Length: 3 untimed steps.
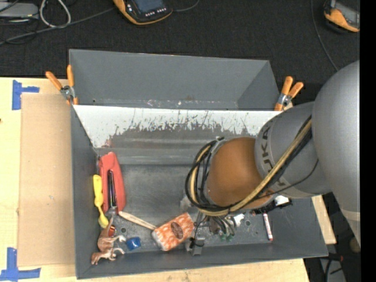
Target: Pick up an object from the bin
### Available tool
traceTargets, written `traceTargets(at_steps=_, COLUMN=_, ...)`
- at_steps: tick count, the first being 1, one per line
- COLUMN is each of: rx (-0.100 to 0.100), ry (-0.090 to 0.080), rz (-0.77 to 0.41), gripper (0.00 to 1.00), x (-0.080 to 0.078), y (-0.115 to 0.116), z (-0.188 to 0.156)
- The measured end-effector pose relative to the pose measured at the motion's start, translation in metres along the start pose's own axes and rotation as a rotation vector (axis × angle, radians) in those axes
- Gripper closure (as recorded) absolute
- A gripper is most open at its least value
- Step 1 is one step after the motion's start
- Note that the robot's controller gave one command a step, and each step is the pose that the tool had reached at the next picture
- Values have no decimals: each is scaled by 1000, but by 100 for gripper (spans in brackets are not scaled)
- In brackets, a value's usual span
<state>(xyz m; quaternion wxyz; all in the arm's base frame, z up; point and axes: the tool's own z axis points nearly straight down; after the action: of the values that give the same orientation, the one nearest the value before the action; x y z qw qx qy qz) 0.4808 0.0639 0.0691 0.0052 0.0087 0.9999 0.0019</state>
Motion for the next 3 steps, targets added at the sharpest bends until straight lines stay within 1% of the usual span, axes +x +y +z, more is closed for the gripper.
traceTargets(at_steps=1, rx=-1, ry=8, rz=-58, gripper=100, x=8, y=5, z=0)
traceTargets(at_steps=2, rx=-2, ry=8, rz=-57, gripper=100, x=8, y=5, z=0)
traceTargets(at_steps=3, rx=-1, ry=15, rz=-37, gripper=100, x=7, y=-2, z=-74)
